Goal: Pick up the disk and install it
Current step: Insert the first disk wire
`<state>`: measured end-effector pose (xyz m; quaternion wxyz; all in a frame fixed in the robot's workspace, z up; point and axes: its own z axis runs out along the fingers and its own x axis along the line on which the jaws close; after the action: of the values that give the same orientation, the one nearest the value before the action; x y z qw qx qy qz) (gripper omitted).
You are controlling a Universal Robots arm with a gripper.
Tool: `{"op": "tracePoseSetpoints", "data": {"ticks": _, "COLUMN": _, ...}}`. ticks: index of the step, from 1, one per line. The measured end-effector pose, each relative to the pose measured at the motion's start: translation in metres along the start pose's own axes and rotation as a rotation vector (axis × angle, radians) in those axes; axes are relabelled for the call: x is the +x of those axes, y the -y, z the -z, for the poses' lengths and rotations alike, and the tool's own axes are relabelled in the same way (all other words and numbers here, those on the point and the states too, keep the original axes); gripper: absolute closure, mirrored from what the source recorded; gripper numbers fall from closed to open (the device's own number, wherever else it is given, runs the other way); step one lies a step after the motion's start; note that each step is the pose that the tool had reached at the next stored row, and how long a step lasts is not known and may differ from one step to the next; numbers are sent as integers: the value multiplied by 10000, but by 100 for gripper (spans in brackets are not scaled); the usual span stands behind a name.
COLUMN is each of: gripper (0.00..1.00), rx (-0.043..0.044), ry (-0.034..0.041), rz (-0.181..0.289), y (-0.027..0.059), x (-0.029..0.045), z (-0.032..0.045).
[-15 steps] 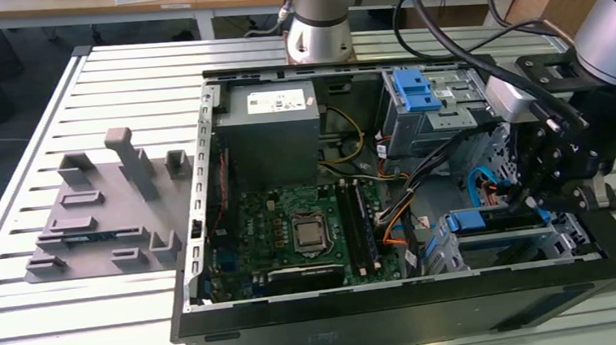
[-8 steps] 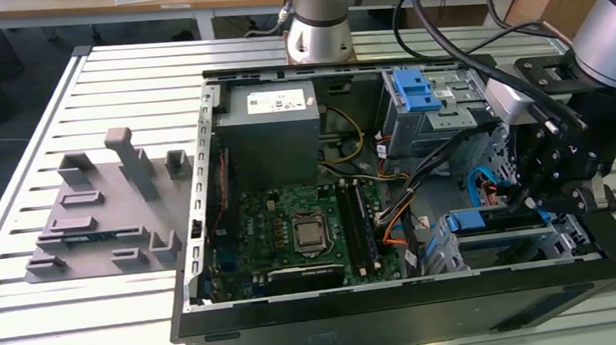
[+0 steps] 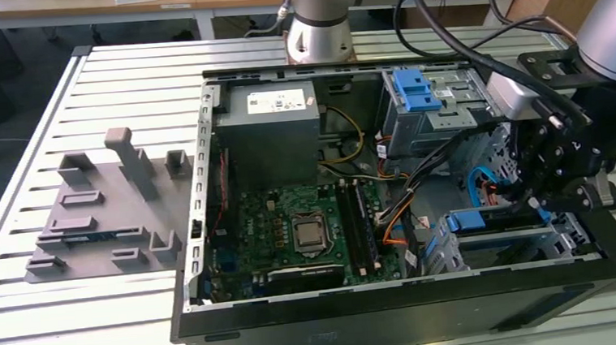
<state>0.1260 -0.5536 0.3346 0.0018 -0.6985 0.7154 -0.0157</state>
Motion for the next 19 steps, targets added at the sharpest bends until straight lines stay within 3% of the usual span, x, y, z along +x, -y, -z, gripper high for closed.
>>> {"op": "tracePoseSetpoints", "data": {"ticks": 9, "gripper": 76, "rx": -3, "ry": 1, "rz": 0, "y": 2, "x": 1, "z": 60}}
{"op": "tracePoseSetpoints", "data": {"ticks": 14, "gripper": 89, "rx": -3, "ry": 0, "rz": 0, "y": 2, "x": 1, "z": 62}}
{"op": "tracePoseSetpoints", "data": {"ticks": 19, "gripper": 89, "rx": -3, "ry": 0, "rz": 0, "y": 2, "x": 1, "z": 64}}
